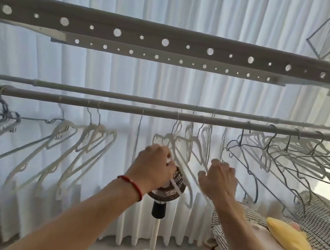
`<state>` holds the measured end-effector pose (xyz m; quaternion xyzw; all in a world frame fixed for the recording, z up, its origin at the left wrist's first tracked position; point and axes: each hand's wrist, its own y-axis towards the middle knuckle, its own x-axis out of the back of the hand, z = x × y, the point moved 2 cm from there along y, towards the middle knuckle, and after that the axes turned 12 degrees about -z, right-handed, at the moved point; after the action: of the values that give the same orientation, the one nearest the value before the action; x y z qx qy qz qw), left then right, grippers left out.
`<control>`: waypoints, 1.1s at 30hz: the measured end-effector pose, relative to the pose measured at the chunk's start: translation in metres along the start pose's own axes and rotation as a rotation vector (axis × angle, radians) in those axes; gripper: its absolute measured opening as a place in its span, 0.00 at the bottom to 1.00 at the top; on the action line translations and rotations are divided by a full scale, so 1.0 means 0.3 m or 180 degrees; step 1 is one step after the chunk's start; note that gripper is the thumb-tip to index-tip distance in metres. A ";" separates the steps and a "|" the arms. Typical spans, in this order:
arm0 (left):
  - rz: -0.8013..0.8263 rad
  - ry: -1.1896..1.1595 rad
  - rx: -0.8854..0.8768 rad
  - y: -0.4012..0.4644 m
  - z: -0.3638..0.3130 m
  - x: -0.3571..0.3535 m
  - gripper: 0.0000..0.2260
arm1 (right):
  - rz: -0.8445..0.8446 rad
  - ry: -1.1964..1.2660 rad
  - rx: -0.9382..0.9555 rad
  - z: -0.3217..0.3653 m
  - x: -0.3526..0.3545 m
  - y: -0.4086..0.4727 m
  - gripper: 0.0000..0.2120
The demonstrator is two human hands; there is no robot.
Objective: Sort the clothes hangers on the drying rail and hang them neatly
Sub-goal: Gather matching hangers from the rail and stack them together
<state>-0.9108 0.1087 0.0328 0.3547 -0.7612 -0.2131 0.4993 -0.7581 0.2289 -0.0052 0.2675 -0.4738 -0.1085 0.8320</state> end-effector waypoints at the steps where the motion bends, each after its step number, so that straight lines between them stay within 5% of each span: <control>1: 0.0135 0.0167 0.0229 0.037 -0.022 -0.062 0.16 | 0.0238 0.0023 -0.0082 -0.034 -0.025 0.020 0.17; 6: 0.0664 0.0114 0.1647 0.149 -0.046 -0.323 0.30 | 0.0827 0.1461 -0.0134 -0.113 -0.132 0.062 0.14; 10: 0.0155 -0.0060 0.2023 0.143 0.006 -0.387 0.30 | 0.1204 0.2307 -0.0115 -0.087 -0.181 0.047 0.11; 16: 0.0056 -0.0213 0.1918 0.140 0.055 -0.344 0.08 | 0.1293 0.2374 0.0359 0.001 -0.220 0.028 0.09; 22: 0.0396 -0.0915 0.2319 0.153 0.089 -0.283 0.17 | 0.1379 0.2291 0.0901 0.093 -0.231 -0.026 0.13; 29: 0.0420 -0.0379 0.2000 0.142 0.169 -0.236 0.19 | 0.1751 0.2115 0.1402 0.180 -0.207 -0.045 0.21; 33: 0.0340 -0.0004 0.1577 0.154 0.207 -0.195 0.20 | 0.1755 0.2507 0.0867 0.121 -0.211 0.003 0.17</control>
<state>-0.9680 0.1813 0.0030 0.4254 -0.8082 0.0064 0.4072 -0.8223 0.2448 -0.0361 0.2592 -0.1867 0.2876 0.9029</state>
